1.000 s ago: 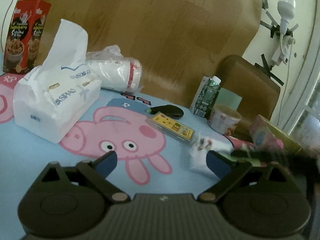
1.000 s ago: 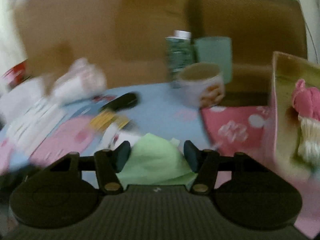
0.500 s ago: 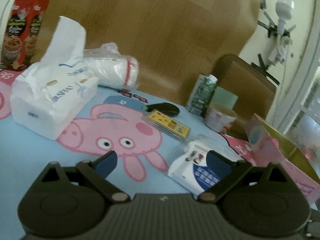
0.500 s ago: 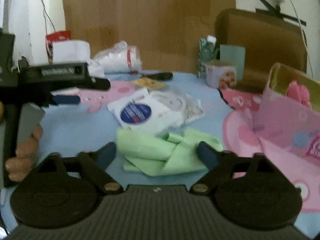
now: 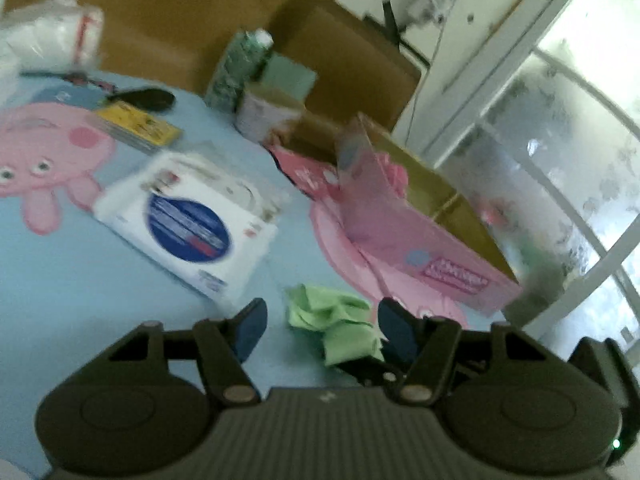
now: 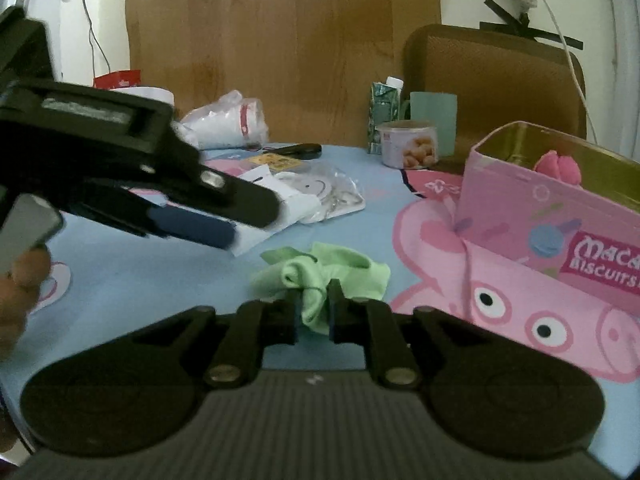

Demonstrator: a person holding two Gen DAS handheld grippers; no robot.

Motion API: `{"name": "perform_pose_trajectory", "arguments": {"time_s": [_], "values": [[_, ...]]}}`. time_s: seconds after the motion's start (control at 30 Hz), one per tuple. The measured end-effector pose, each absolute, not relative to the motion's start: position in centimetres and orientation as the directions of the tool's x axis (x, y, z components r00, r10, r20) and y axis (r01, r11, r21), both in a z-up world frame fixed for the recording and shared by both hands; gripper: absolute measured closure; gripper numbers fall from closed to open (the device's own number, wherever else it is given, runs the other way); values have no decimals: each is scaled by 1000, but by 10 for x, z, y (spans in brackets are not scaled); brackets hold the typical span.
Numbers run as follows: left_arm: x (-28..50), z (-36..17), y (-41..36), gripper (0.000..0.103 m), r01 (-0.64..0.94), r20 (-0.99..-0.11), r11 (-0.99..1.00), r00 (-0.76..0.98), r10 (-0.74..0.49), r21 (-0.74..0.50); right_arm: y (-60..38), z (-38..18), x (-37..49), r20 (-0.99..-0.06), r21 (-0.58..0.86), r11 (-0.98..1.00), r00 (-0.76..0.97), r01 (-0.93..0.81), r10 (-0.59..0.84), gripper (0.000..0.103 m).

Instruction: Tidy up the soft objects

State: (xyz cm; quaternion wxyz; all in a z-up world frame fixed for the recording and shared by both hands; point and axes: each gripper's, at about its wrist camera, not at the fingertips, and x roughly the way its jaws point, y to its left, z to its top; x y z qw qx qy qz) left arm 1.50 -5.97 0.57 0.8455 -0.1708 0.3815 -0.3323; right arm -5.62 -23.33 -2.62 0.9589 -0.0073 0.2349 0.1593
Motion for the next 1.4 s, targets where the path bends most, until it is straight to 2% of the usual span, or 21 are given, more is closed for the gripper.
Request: {"name": "perform_pose_trajectory", "arguments": {"time_s": [0.1, 0.17, 0.2, 0.27, 0.37, 0.5, 0.53, 0.6, 0.63, 0.67, 0.73, 0.8, 0.83, 0.87, 1.0, 1.1, 1.2, 1.3, 1.33, 1.4], "values": [[16, -3, -83, 41, 451, -567, 741, 478, -671, -497, -237, -29, -54, -455, 77, 948, 835, -310, 310, 84], [15, -4, -96, 70, 492, -574, 730, 457, -680, -474, -241, -29, -56, -449, 94, 944, 833, -315, 323, 90], [14, -4, -98, 72, 498, -561, 710, 439, -702, -498, -242, -29, -57, -445, 97, 944, 835, -314, 324, 91], [14, 5, -107, 72, 523, -556, 714, 455, -695, -465, -245, -28, -62, -409, 92, 948, 856, -306, 316, 91], [19, 28, -126, 73, 570, -533, 705, 473, -702, -422, -247, -19, -67, -316, 25, 969, 918, -246, 241, 91], [26, 63, -164, 73, 646, -480, 689, 514, -711, -329, -267, 1, -60, -196, 14, 990, 970, -143, 143, 91], [30, 70, -176, 70, 660, -468, 688, 526, -710, -303, -272, 6, -55, -175, 10, 993, 977, -120, 120, 91], [38, 77, -195, 53, 660, -459, 700, 549, -698, -273, -285, 13, -42, -148, 3, 997, 986, -83, 82, 91], [44, 78, -203, 32, 643, -462, 719, 570, -680, -265, -292, 14, -33, -142, 6, 998, 988, -59, 60, 91], [46, 78, -205, 20, 614, -459, 748, 605, -651, -251, -299, 15, -19, -149, 16, 999, 988, -31, 33, 88], [47, 77, -205, 19, 572, -443, 788, 659, -607, -228, -313, 13, 8, -195, 55, 998, 981, 1, 10, 86], [44, 73, -198, 20, 544, -447, 804, 673, -589, -241, -326, 8, 31, -250, 91, 996, 968, 4, 19, 64], [45, 70, -191, 19, 533, -452, 808, 674, -585, -252, -332, 4, 40, -276, 117, 993, 961, 0, 33, 44], [45, 68, -183, 19, 524, -454, 808, 671, -586, -269, -336, 3, 41, -273, 132, 991, 962, 33, 4, 33], [45, 62, -138, 19, 448, -450, 837, 706, -547, -315, -339, 5, 25, -236, 148, 988, 972, 42, -6, 34], [48, 54, -94, 19, 357, -453, 862, 741, -496, -359, -329, 8, 4, -171, 157, 987, 985, 27, 1, 34], [53, 45, -49, 19, 256, -464, 889, 778, -423, -381, -316, 12, -11, -139, 190, 980, 986, -61, 88, 34], [68, 33, -11, 13, 136, -509, 902, 787, -349, -409, -287, 10, -9, -213, 212, 957, 946, -199, 244, 34], [73, 28, -1, 10, 114, -518, 894, 780, -351, -434, -276, 7, -6, -250, 225, 946, 925, -232, 286, 34], [81, 20, 11, 10, 94, -534, 884, 766, -358, -458, -258, 0, 3, -321, 263, 919, 871, -294, 371, 35]]}}
